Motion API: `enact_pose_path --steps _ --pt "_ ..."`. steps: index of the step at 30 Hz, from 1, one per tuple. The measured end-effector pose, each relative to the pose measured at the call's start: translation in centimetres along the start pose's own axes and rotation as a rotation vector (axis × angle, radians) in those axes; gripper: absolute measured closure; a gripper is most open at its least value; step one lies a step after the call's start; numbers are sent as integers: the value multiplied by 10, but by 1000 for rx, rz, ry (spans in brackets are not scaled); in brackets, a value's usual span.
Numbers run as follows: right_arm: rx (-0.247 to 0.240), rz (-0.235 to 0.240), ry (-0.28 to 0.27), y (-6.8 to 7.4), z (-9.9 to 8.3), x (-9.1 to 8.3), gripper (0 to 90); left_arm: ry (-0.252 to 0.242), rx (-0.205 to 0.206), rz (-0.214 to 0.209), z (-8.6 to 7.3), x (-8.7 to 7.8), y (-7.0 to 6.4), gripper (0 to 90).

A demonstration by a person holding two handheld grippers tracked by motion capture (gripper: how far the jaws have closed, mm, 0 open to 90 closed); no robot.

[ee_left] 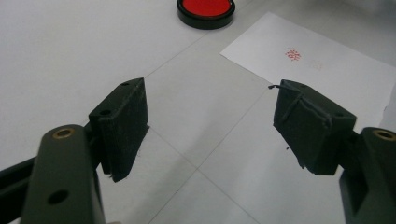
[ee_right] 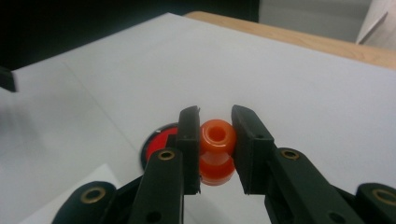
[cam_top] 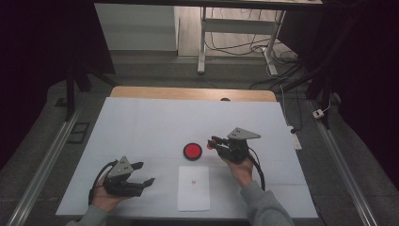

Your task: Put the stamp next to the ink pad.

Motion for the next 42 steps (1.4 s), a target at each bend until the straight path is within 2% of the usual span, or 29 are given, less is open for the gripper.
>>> enact_pose_path --steps 5,8,16,22,23,25,29,33,42 --pt "14 -27 54 -10 -5 20 725 0 -5 4 -1 -1 2 266" --pt "0 -52 82 -14 -7 28 725 -1 -4 4 -1 -1 3 266" --pt "-22 -98 144 -19 -13 41 723 -1 -10 11 -3 -1 4 266" --pt "-30 -104 159 -18 -15 44 715 3 -14 13 -4 -1 5 265" --pt "-32 -105 159 -18 -15 44 710 2 -16 14 -4 -1 5 264" --pt "-35 -109 149 -17 -15 43 622 1 -16 15 -4 -1 5 263" --pt "-22 -96 96 -14 -9 30 524 2 -17 16 -5 -1 6 261" --pt "-19 -75 65 -11 -9 6 494 2 -24 20 -6 -2 7 260" --pt "-9 -73 45 -14 -39 -60 478 12 -35 22 -6 0 8 261"
Point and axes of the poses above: each handheld gripper's, and its own axes: x roughly forward along the jaws, z roughly out of its top, y roughly to its left, the point moved 2 cm from there along x, roughly forward along the jaws, and after that the axes turned 7 degrees about y, right-handed, at the moved point
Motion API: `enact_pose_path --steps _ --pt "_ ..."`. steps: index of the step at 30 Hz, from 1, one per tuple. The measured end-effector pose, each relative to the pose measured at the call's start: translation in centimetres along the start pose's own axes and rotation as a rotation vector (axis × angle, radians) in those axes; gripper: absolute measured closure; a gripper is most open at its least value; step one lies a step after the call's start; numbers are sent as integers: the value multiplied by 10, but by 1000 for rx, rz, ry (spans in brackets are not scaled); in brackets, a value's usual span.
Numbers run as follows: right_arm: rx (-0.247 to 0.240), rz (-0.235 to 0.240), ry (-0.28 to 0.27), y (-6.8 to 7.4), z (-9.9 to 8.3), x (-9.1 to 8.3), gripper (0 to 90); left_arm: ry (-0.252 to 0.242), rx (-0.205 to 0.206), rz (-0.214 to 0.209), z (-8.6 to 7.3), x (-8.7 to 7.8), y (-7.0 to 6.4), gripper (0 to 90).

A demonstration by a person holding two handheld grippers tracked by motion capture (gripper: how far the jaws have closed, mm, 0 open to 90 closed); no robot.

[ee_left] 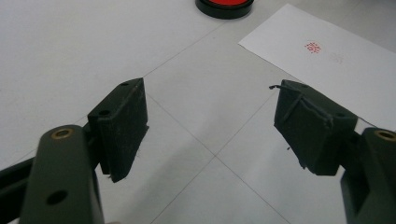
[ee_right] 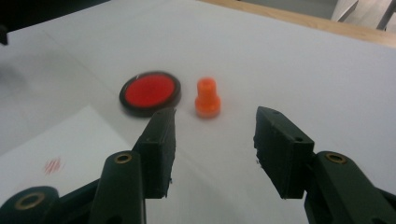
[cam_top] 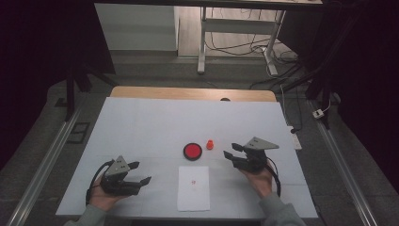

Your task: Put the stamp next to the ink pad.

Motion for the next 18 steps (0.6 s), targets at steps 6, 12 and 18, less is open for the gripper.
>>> enact_pose_path --steps 6,12,18 --pt "-10 -8 13 1 -24 -36 474 1 0 5 0 0 1 262" --pt "-40 -31 14 3 -37 -61 470 1 -4 10 0 0 2 262" --pt "-40 -28 6 1 -43 -70 467 0 -4 12 1 0 2 262"
Point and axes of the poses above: each handheld gripper's, and its own axes: x roughly forward along the jaws, z roughly out of its top, y roughly to its left, the point moved 2 cm from there along x, roughly forward along the jaws, and after that the axes turned 7 degrees about y, right-handed, at the moved point
